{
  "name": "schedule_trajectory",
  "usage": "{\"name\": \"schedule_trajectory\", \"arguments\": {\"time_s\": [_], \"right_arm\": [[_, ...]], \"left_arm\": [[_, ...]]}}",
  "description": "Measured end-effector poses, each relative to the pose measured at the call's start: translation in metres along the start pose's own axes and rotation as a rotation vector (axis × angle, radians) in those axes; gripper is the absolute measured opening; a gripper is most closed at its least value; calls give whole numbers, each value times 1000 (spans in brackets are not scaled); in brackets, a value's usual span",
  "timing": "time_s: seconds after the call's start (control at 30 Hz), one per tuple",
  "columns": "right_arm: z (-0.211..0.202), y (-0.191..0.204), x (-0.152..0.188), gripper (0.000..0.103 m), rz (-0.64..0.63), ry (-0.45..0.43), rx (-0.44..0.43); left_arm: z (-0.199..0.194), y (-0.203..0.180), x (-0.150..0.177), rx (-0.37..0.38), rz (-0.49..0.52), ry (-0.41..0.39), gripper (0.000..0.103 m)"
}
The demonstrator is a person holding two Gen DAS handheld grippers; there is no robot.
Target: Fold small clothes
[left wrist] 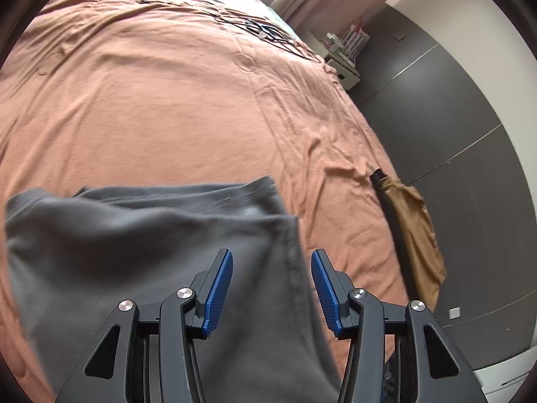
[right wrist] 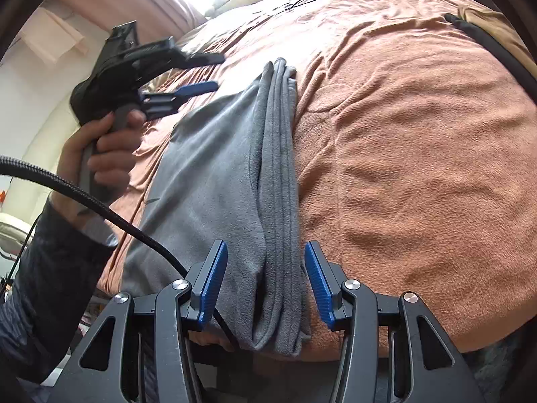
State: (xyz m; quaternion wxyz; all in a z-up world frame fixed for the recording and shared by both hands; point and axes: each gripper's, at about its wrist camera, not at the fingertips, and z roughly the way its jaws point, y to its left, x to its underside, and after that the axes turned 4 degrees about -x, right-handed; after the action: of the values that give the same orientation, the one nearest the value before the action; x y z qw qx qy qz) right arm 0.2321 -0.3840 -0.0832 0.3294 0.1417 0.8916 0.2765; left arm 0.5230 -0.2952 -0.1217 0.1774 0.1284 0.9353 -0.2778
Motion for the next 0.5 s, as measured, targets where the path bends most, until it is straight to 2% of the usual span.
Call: {"name": "schedule_trajectory", "arguments": {"time_s": [0.13,0.5], "right_arm": [[7,8,-5,46,-22,12,9],[23,24,-14,46,-73,46,83]], "left_arm": [[-11,15,25,-52,-1,9,51],[-52,48,107,-135,-29,20,51]]}}
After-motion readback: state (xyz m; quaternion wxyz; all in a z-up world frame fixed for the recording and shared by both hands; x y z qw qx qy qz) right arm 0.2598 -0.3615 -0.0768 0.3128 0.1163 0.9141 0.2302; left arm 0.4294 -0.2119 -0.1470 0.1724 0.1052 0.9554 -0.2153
